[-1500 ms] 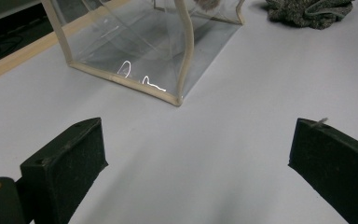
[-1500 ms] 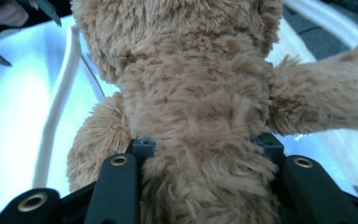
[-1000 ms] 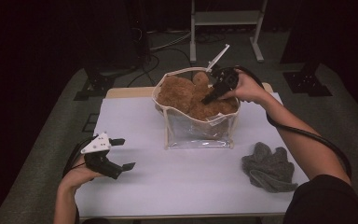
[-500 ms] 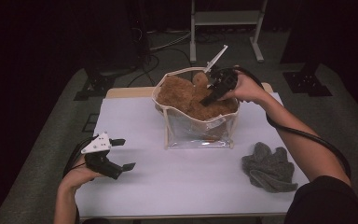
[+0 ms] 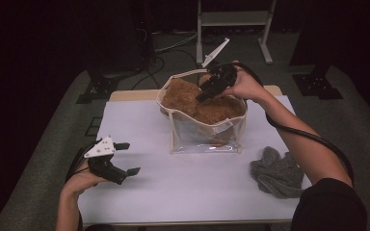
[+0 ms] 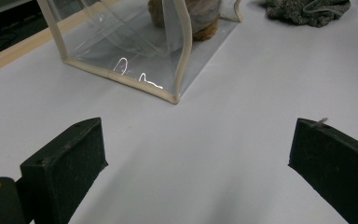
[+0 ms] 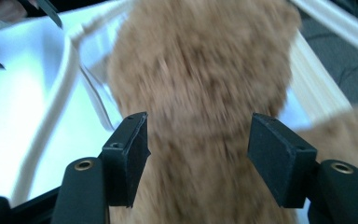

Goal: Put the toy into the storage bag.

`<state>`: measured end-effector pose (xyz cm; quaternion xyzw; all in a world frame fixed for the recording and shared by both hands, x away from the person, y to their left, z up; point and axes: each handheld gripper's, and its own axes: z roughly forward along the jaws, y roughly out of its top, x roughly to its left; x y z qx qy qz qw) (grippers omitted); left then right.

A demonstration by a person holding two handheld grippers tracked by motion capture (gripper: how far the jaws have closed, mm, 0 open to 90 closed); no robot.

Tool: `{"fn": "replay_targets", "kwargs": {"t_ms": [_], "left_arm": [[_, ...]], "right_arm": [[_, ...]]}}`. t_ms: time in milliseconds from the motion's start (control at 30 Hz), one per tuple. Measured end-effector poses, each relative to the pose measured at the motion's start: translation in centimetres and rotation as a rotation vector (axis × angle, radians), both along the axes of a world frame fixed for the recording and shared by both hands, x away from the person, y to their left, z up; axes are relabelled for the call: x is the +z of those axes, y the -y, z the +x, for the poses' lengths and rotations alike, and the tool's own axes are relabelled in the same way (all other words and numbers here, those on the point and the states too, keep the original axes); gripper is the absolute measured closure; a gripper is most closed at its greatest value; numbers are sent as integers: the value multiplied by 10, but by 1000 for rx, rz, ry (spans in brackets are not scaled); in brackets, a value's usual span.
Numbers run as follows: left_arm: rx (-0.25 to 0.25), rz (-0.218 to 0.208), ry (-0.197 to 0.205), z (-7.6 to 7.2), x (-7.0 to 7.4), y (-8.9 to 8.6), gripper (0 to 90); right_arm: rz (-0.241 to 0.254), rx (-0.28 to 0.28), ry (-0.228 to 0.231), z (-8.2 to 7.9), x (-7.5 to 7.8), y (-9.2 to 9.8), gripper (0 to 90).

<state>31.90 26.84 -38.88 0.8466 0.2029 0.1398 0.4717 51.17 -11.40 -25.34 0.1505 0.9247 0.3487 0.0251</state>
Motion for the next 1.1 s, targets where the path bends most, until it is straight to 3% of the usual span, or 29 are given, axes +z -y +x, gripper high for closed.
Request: {"fn": "replay_targets", "kwargs": {"t_ms": [233,467,567,767,900,1100], "left_arm": [[-3,-2,-4,0,-1,-1,29],[-2,-3,1,0,0,-2,29],[-3,-8,-1,0,1,-2,29],[-1,-5,-4,0,0,-2,29],[-3,-7,-2,0,0,-2,29],[-6,-7,-2,0,0,-1,29]], "right_arm": [[44,42,23,1,4,-24,358],[85,56,40,6,2,-33,356],[85,49,52,7,-2,-33,448],[42,23,8,11,-13,-32,733],[23,18,-12,12,-18,-31,797],[11,15,-19,11,-21,-31,810]]}}
